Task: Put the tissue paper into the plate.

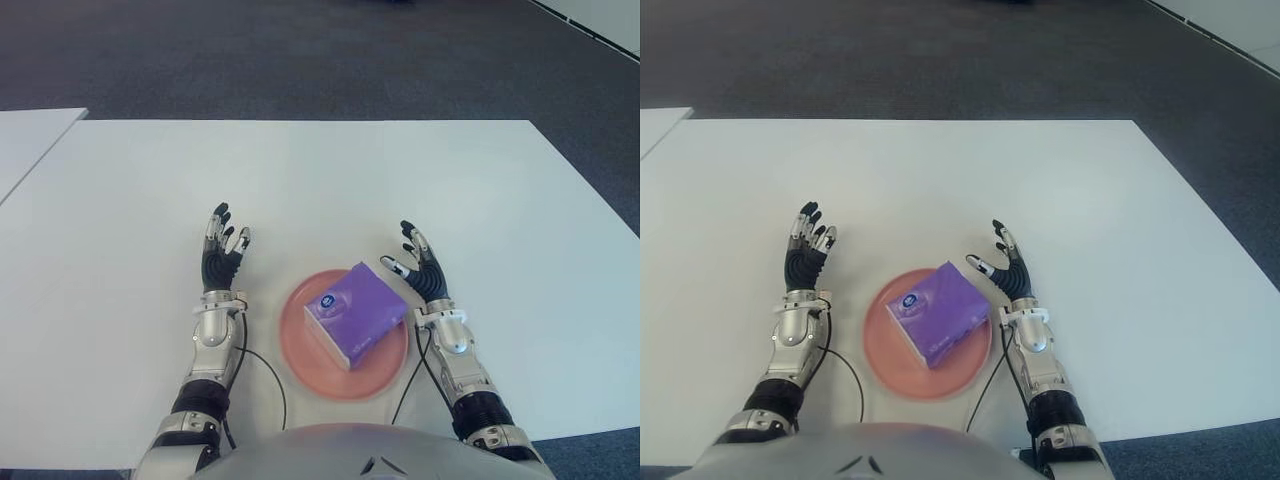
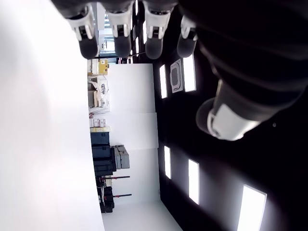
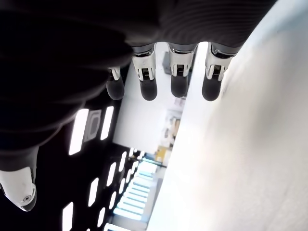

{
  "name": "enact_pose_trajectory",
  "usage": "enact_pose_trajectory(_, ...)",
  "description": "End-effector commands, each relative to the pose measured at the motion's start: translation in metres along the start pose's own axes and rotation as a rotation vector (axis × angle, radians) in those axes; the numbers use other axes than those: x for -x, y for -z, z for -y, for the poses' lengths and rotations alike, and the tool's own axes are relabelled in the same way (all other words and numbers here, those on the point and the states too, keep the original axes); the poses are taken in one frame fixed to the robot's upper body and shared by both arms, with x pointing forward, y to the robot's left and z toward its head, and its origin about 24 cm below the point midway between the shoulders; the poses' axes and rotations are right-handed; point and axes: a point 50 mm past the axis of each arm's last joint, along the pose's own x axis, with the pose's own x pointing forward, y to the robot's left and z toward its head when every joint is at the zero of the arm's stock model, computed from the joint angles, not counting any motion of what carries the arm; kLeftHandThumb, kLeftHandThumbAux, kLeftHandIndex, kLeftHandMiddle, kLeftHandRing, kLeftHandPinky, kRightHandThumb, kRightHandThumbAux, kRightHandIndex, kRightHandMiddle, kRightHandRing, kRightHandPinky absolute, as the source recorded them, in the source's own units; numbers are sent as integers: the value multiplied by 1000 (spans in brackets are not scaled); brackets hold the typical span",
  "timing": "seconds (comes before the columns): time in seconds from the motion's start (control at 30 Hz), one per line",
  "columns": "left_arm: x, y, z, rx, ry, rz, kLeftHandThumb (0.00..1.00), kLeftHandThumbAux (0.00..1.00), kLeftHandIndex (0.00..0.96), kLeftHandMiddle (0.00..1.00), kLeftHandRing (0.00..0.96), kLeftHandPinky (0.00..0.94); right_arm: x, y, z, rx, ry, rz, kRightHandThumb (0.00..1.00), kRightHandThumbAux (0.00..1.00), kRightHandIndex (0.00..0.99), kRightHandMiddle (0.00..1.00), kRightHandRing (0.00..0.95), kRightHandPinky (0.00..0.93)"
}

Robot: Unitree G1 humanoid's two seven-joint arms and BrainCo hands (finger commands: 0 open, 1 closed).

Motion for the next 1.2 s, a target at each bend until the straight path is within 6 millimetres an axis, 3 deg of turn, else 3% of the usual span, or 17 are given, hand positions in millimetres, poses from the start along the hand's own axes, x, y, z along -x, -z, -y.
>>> enact_pose_trajectory(0.03, 33, 31, -13, -53, 7, -176, 225, 632, 79, 44, 9, 18, 19, 22, -13, 21, -32, -129, 0, 519, 0, 0, 0, 0)
enact_pose_trajectory(0.7, 26, 27, -8, -33, 23, -154, 225, 632, 75, 50, 16, 19, 18, 25, -19, -12, -6, -163, 0, 519, 0, 0, 0, 0)
enact_pose_trajectory(1.2, 18, 23, -3, -25, 34, -131, 215, 652, 59, 45, 14, 13, 15, 23, -22, -105, 52, -164, 12, 620, 0, 0, 0, 0)
